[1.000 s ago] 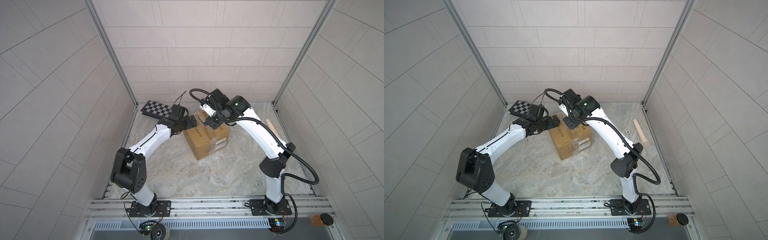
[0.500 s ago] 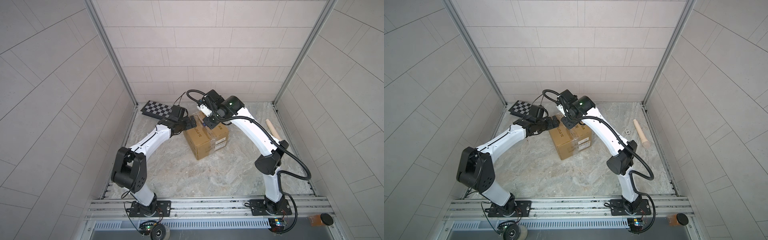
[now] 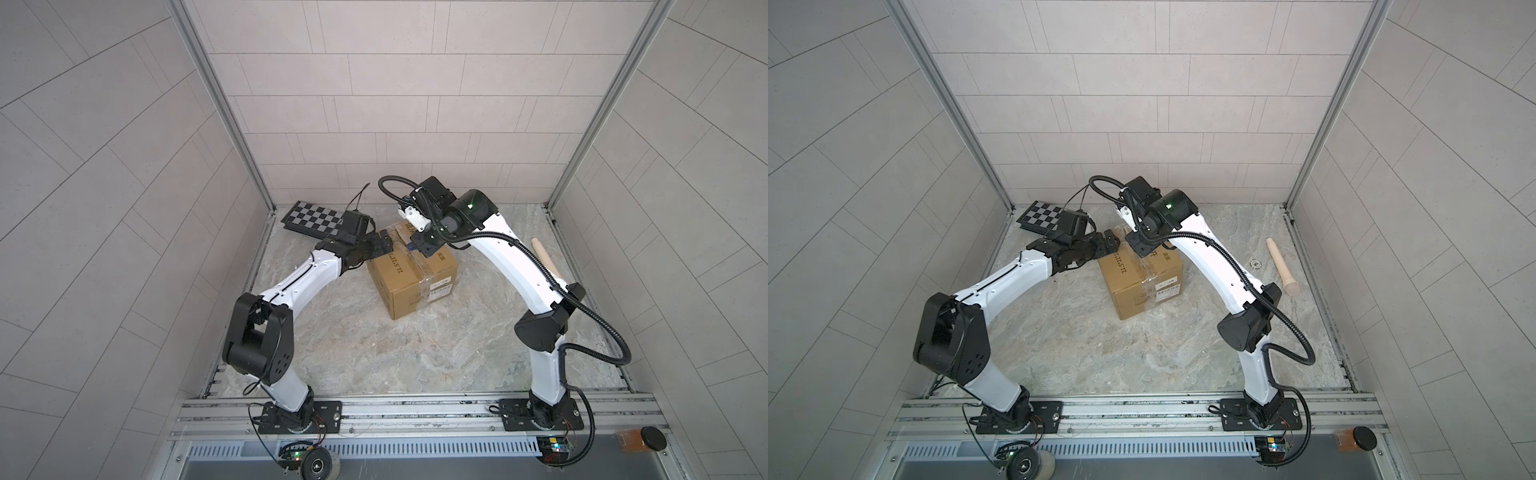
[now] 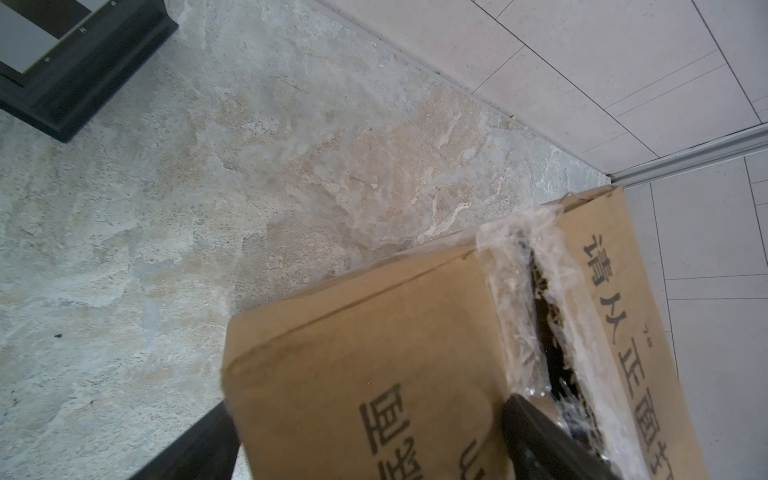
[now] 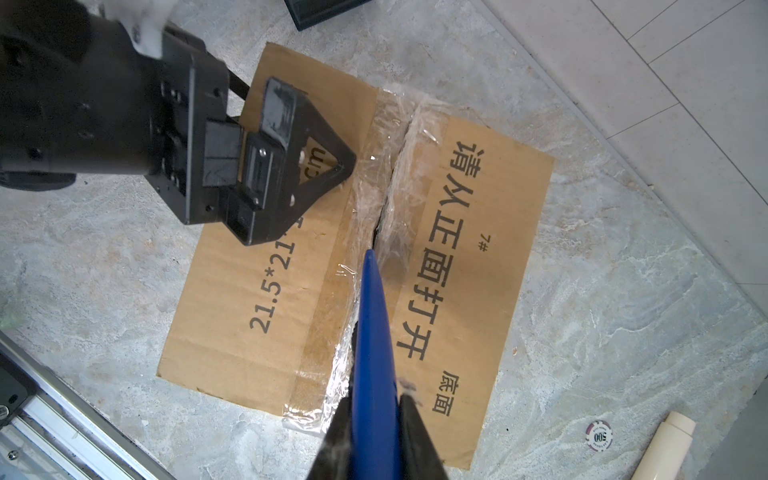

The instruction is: Unpack the express box

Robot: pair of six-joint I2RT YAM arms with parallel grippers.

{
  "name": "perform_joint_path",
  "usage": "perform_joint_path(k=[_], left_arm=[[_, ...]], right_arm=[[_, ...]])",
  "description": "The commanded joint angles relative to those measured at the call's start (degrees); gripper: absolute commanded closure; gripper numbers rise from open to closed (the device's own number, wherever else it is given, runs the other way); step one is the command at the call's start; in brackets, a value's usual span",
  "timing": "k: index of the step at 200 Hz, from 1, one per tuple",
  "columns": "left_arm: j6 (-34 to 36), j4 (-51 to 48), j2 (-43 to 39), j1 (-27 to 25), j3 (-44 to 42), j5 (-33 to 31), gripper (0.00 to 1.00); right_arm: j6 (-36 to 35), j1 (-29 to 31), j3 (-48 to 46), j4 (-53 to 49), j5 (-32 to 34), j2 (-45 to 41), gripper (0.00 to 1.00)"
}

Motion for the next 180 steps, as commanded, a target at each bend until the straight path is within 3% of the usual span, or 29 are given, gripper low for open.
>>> perform_joint_path(k=[1,108,146,180], left_arm=[[1.2,-10.6,4.6,1.7,-3.8,-7.4,0.01],[0.2,-9.1,4.6,1.7,-4.3,-6.3,0.01],[0.1,-9.6,5.0,1.8,-4.1,-7.0,0.01],[0.2,-9.9,5.1,2.0,-4.3,-7.7,0.01]], right_arm=[[-0.8,0.2,-0.3,-5.6,-2.2,-6.3,1.00],[-1.3,1.8,3.7,-1.4,-5.0,4.9,1.00],[-1.6,1.8,3.6,-6.6,-3.7,2.2,1.00],[-1.9,1.2,-1.9,-6.1,-1.4,-6.6,1.00]])
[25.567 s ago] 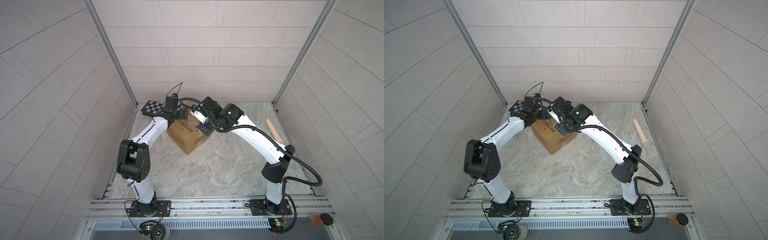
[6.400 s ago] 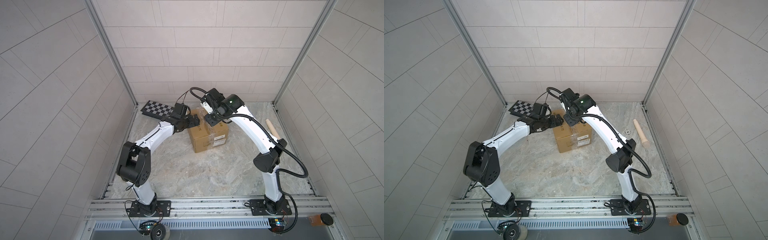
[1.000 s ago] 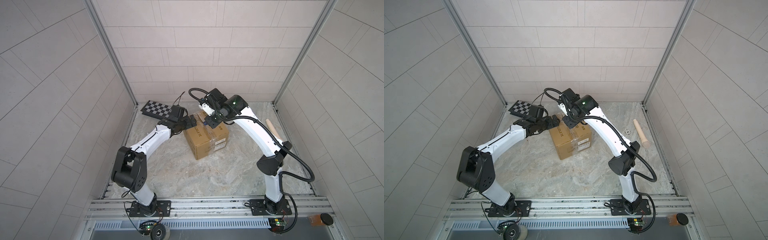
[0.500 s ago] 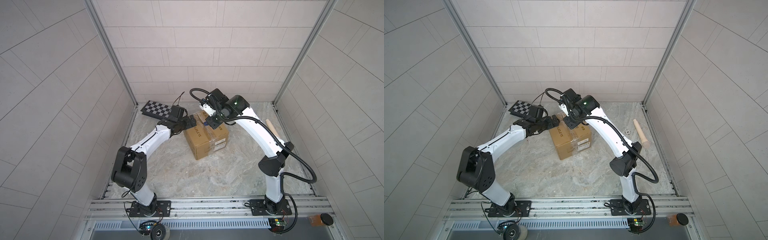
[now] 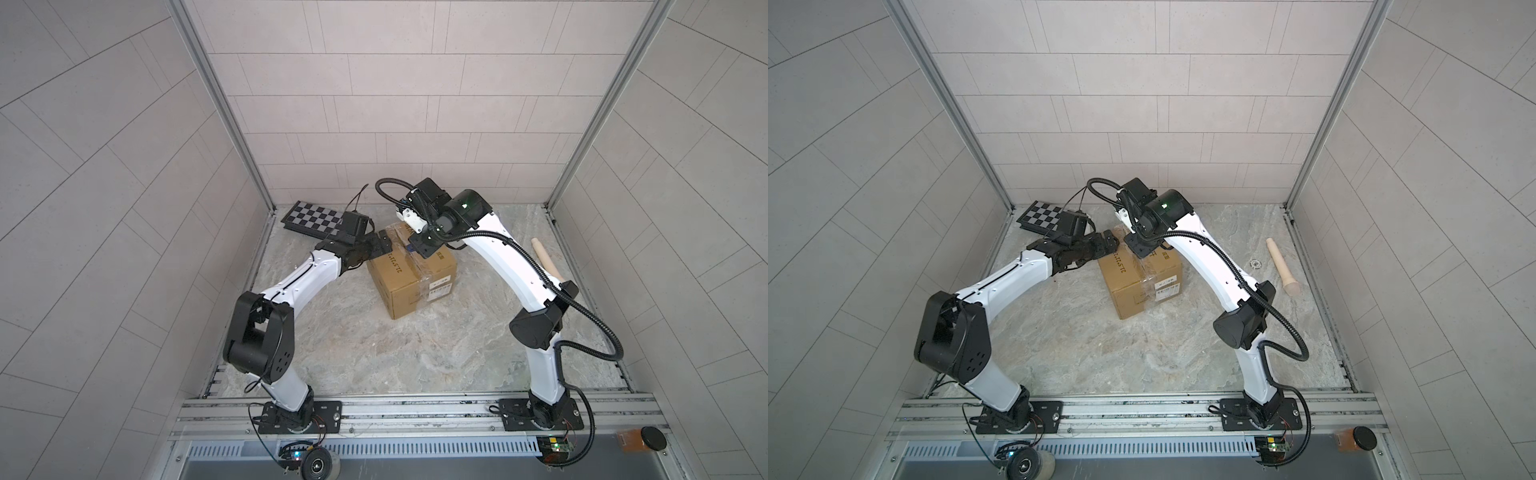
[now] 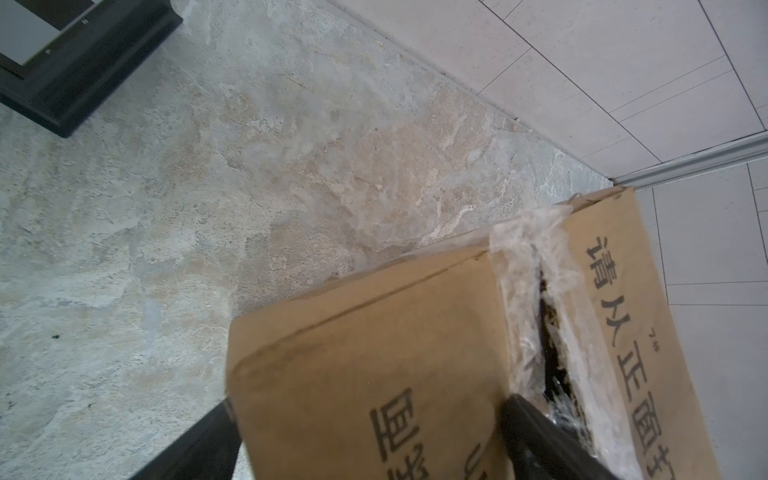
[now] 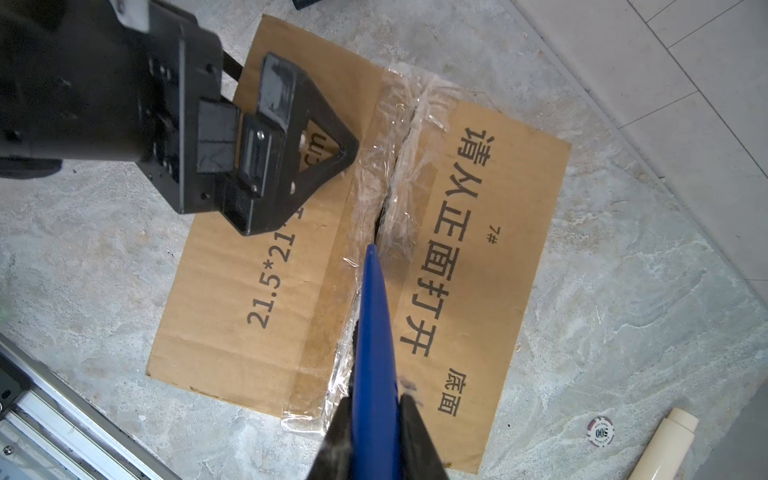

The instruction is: Unpack the express box

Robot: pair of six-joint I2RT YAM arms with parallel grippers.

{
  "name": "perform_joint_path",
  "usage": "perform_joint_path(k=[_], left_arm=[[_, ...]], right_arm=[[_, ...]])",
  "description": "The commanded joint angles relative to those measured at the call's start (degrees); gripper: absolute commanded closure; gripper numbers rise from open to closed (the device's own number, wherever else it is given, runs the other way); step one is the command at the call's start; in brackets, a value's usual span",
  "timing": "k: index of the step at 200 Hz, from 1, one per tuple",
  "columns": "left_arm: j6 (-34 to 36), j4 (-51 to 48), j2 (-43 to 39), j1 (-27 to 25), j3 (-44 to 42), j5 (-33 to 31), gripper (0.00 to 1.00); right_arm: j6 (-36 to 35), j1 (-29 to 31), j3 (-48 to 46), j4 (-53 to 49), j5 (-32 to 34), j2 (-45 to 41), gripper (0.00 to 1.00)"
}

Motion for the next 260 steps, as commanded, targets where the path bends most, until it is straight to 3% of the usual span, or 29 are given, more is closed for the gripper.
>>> perform_joint_path(k=[1,36,80,162,207,260], left_arm=[[0.6,-11.0,4.7,1.5,-3.6,-8.1,0.01],[0.6,-11.1,4.8,1.5,-3.4,-8.1,0.01],[0.3,-10.4,4.1,1.5,-3.5,-7.6,0.01],[-1.0,-8.6,1.3,1.3,-3.8,-4.8,0.01],[-1.6,-7.8,-1.4,0.8,-4.1,-3.5,0.01],[3.9,-9.8,-8.9,2.9,-0.7,-1.5,0.00]], right_arm=[[-1.7,0.8,-2.6,-5.1,-1.9,-8.3,1.00],[-1.3,0.0,-3.8,-6.2,-3.7,-11.4,1.00],[-1.3,0.6,-5.0,-2.9,-7.4,-7.2,1.00],[-1.4,3.0,8.8,-3.7,-4.3,6.8,1.00],[-0.6,4.2,7.1,-5.1,-1.4,2.9,1.00],[-7.3,4.2,1.0,-3.1,-8.7,-1.9,1.00]])
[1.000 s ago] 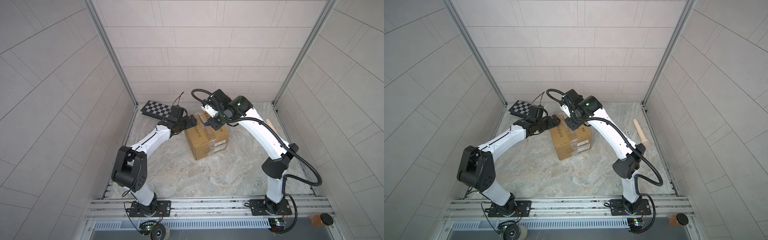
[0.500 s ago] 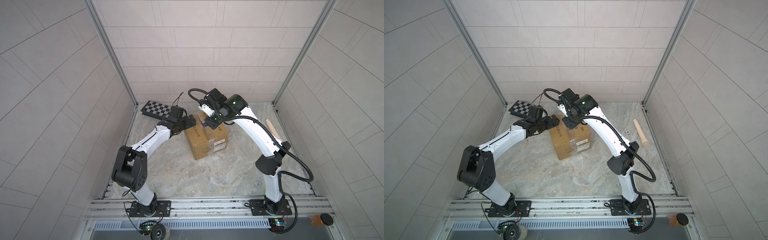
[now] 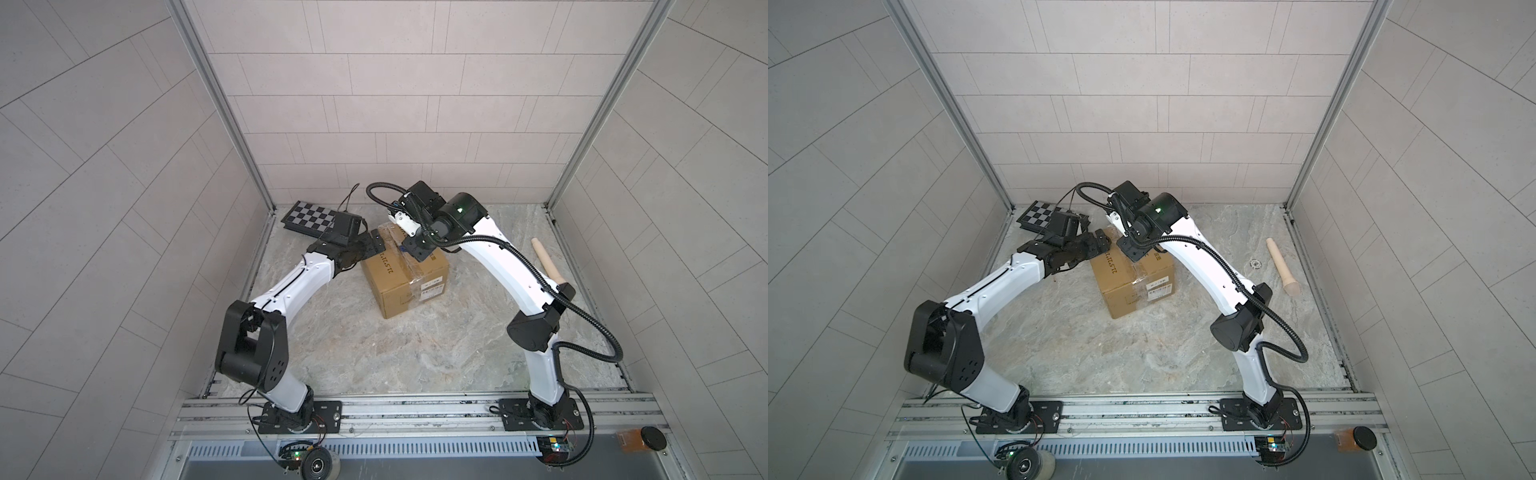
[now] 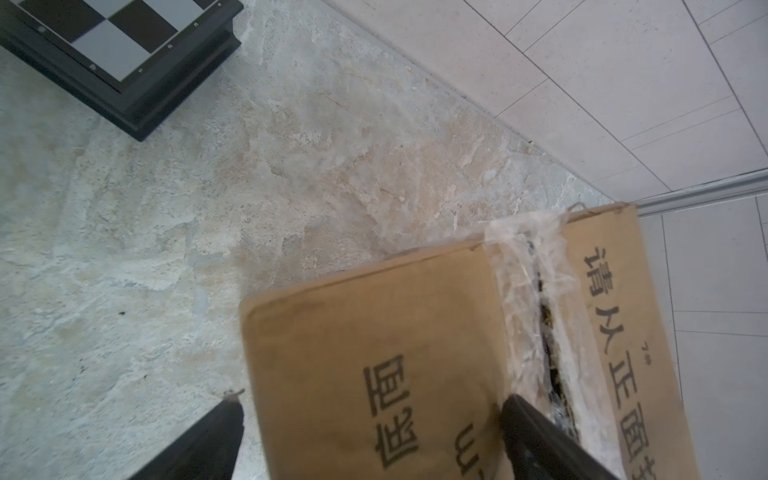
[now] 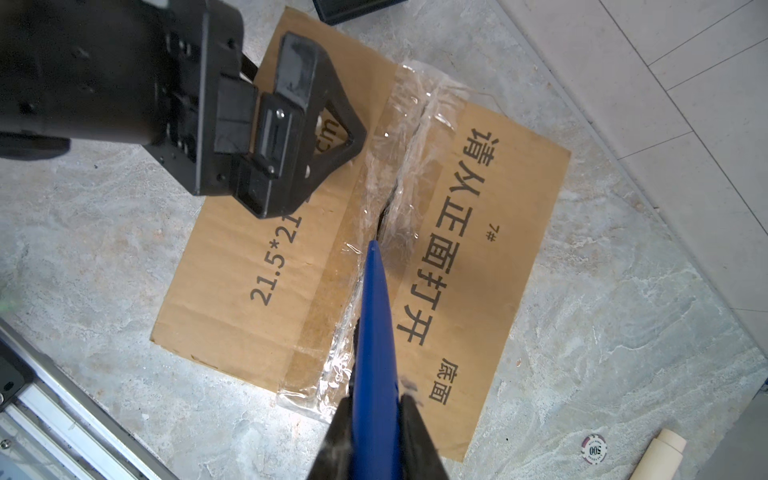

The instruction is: Unpack the express box

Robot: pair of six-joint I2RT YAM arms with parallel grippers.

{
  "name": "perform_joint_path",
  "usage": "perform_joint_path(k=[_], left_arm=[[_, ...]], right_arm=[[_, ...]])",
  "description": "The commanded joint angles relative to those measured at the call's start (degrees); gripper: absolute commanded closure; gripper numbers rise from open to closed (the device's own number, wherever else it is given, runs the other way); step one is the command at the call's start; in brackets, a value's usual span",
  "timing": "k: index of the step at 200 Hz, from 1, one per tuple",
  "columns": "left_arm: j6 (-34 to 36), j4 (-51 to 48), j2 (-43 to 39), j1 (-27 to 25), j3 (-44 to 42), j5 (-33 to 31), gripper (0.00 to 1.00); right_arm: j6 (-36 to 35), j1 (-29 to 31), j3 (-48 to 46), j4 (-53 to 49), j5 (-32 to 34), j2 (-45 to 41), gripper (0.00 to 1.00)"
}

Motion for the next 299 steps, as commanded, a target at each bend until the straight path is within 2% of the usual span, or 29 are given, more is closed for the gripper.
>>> perform_joint_path(k=[1,24,58,97,148,227,299], left_arm=[[4.4,-6.3,-3.7,1.4,0.8,0.2,0.00],[8.0,-8.5,-5.5,1.8,2.1,-0.1,0.00],[9.5,-10.4,-3.1,1.9,1.5,-0.8,0.00],[9.3,-10.8,-0.7,1.9,-1.3,-3.9,0.00],[8.6,-9.7,0.6,1.9,-3.9,-6.0,0.00],[8.1,-9.1,1.2,1.9,-4.0,-4.9,0.00],[7.9,-8.6,0.3,1.9,-4.2,-4.0,0.00]], right_arm=[[-5.4,1.3,-1.7,-2.7,-8.4,-3.1,1.00],[-6.5,1.2,-2.4,-2.0,-9.4,-4.1,1.00],[-6.5,1.8,-2.0,-2.0,-7.4,-4.2,1.00],[-5.9,3.7,-0.1,-2.8,0.1,-5.0,1.00],[-4.4,4.4,3.1,-3.5,5.6,-8.3,1.00],[-3.3,5.3,1.6,-3.7,3.9,-10.6,1.00],[-3.3,6.5,-3.4,-0.2,6.7,-9.4,1.00]])
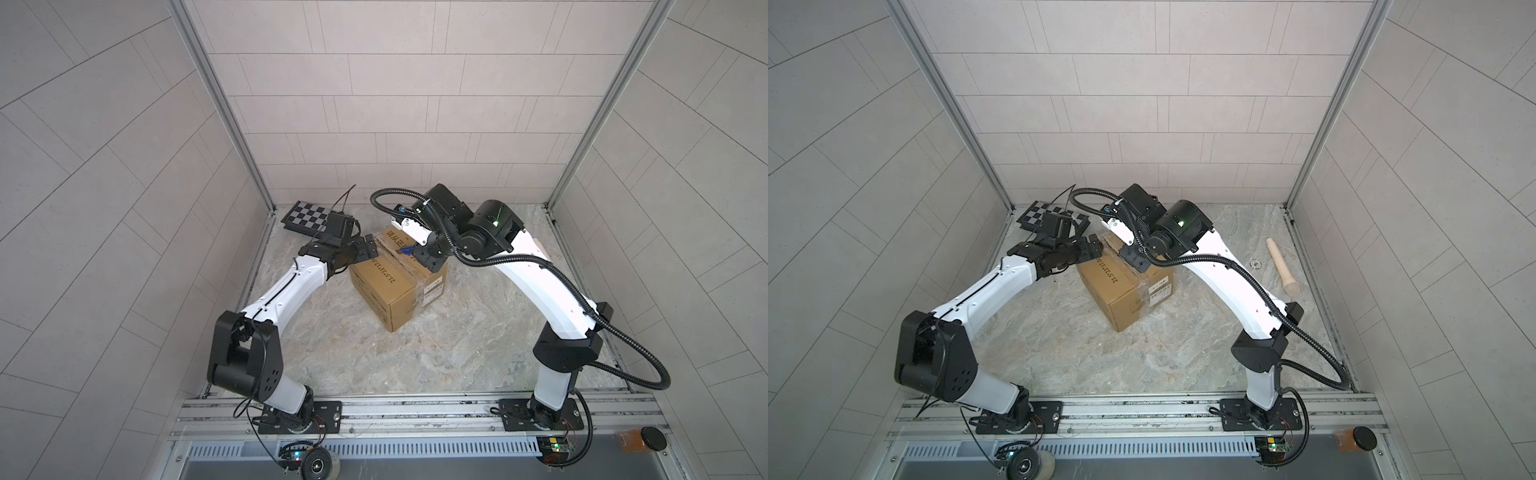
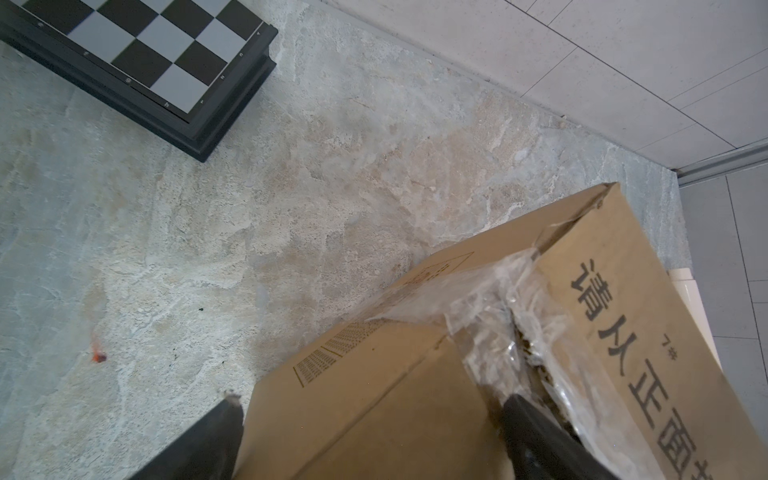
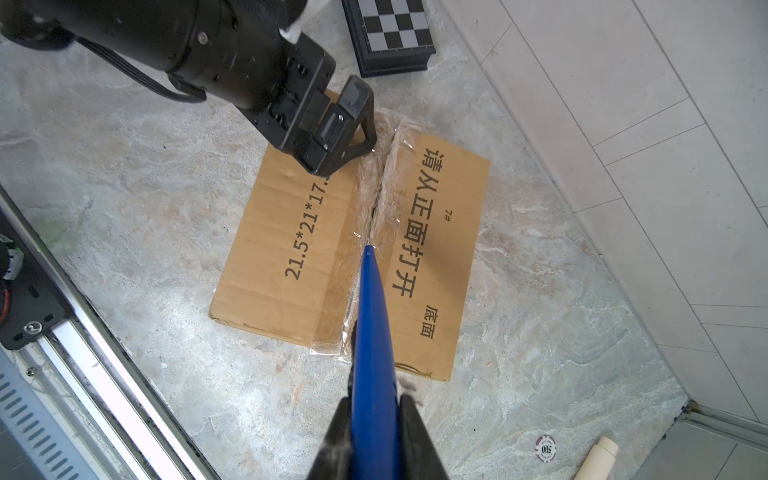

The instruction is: Unpack the express box

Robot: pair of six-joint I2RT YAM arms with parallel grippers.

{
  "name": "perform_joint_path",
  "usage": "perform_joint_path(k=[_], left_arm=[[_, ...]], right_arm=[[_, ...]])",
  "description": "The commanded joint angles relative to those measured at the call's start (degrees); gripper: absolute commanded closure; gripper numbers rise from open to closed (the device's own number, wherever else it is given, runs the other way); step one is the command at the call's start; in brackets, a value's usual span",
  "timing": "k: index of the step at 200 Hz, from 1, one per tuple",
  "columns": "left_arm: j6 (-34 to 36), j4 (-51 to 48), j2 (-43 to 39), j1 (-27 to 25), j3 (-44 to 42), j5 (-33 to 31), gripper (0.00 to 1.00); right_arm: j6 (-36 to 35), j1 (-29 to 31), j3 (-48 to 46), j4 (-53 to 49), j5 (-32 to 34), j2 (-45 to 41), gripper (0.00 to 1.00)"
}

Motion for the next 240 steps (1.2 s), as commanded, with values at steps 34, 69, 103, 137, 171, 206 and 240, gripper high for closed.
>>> perform_joint_path(k=[34,69,103,137,171,206,240], left_arm=[[0.6,-6.1,1.4,0.2,-3.2,-1.9,0.00],[0.5,-5.8,1.4,0.2,-3.5,-1.5,0.00],[0.5,-5.5,1.4,0.2,-3.9,-1.4,0.00],[0.3,-5.2,1.5,0.2,-4.1,-1.2,0.00],[0.2,-5.2,1.6,0.2,-4.2,-1.1,0.00],[0.2,-5.1,1.7,0.1,-4.2,-1.0,0.00],[0.3,-5.2,1.8,0.2,-4.1,-1.0,0.00]], right_arm=[[0.4,1.6,-1.6,3.3,1.8,0.7,1.00],[0.4,2.5,-1.9,5.2,3.4,1.6,1.00],[-0.3,2.9,-2.7,6.0,5.0,2.5,1.00],[-1.2,2.9,-5.6,7.4,6.7,2.5,1.00],[-1.2,2.9,-7.2,8.1,9.2,2.5,1.00],[-0.9,2.9,-7.9,9.0,10.2,2.3,1.00],[-0.5,2.9,-7.2,10.3,7.7,0.7,1.00]])
